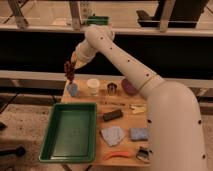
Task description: Place grapes in plastic cup
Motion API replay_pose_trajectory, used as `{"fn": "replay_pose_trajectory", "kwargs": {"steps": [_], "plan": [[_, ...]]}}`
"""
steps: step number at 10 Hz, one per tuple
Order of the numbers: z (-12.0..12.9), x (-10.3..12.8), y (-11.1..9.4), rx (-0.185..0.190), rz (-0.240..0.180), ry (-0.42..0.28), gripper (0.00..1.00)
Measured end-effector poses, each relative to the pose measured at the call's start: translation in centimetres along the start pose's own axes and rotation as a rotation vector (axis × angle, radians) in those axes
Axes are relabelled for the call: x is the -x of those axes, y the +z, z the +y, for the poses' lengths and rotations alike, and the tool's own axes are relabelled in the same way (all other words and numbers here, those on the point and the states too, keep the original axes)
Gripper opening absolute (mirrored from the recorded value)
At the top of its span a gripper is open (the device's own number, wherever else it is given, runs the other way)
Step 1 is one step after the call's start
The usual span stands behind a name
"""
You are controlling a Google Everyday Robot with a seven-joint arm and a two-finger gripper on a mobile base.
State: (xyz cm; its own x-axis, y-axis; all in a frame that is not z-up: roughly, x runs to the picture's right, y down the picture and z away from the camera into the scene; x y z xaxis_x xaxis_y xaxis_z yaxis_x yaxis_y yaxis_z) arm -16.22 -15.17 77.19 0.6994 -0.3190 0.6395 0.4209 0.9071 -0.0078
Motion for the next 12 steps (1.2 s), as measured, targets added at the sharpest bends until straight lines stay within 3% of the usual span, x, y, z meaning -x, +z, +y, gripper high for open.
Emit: {"fn": "replay_pose_trajectory", "kwargs": {"steps": [7,12], "plan": [[-1.2,0.6,2.9,0.013,-0.015,-0.056,0.03],[-0.6,0.4,5.1,0.021,-0.027,-0.068,0.03]]}}
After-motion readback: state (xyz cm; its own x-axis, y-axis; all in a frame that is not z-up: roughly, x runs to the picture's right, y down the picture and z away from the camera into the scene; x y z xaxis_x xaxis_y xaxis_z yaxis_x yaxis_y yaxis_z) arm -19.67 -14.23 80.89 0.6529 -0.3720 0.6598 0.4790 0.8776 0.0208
